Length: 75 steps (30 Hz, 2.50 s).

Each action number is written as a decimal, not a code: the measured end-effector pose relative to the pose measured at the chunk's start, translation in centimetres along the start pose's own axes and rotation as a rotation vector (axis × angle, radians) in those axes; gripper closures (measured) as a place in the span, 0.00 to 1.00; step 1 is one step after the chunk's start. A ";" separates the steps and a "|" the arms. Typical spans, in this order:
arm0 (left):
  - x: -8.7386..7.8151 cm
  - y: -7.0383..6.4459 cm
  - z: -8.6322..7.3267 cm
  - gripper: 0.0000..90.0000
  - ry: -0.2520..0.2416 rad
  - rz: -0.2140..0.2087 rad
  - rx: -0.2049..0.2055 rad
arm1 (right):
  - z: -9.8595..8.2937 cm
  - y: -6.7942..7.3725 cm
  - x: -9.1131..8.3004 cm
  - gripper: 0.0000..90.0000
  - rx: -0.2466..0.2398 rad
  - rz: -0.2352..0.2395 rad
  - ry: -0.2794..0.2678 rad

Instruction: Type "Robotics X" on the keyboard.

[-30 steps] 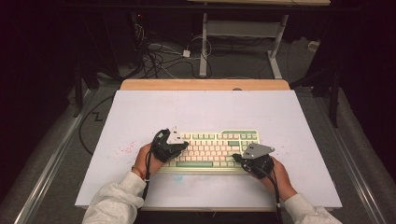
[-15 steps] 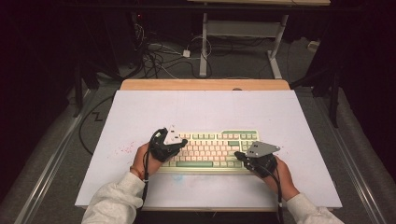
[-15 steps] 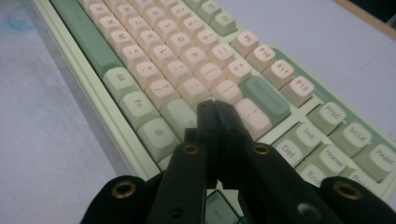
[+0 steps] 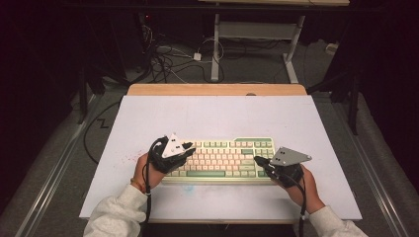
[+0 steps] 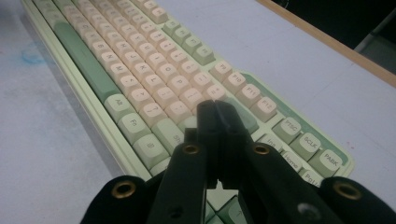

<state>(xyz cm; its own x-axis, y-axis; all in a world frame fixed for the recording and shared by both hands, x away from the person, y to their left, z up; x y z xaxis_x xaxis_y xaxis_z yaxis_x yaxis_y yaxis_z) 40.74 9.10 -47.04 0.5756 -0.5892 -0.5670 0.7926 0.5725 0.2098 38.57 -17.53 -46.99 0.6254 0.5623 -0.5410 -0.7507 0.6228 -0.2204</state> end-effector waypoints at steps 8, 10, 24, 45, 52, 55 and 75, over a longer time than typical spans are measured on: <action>-0.7 0.0 -0.2 0.54 -0.029 0.024 0.018 | 0.3 0.0 -0.8 0.93 0.011 -0.010 -0.023; -0.8 0.1 -0.3 0.39 -0.033 0.036 0.014 | 0.4 0.0 -0.9 0.93 0.003 -0.010 -0.028; -2.4 0.6 -1.6 0.19 -0.086 0.117 -0.009 | 0.7 0.1 -1.4 0.65 0.012 -0.007 -0.050; -4.9 0.6 -4.9 0.18 -0.072 0.167 -0.035 | 0.9 -0.7 -0.8 0.22 0.041 -0.075 -0.079; -5.7 0.4 -6.2 0.18 -0.058 0.170 -0.053 | 1.3 -0.7 -0.4 0.23 0.035 -0.070 -0.084; -5.9 0.3 -6.8 0.18 -0.047 0.174 -0.058 | 1.4 -0.6 0.0 0.24 0.030 -0.066 -0.077; -6.8 -0.4 -8.9 0.18 0.004 0.167 -0.055 | 3.4 0.9 3.6 1.00 -0.015 0.001 -0.017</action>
<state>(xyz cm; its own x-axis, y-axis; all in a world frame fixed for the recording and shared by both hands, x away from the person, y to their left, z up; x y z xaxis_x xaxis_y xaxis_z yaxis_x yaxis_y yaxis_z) 34.72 17.89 -50.35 0.6979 -0.4810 -0.5306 0.6735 0.6928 0.2578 40.86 -13.12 -46.34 0.6281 0.5725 -0.5270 -0.7543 0.6142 -0.2319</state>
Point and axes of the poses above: each handheld gripper's, and its own axes: x roughly forward along the jaws, z roughly out of its top, y roughly to its left, the point moved 8 cm from there along x, roughly forward along the jaws
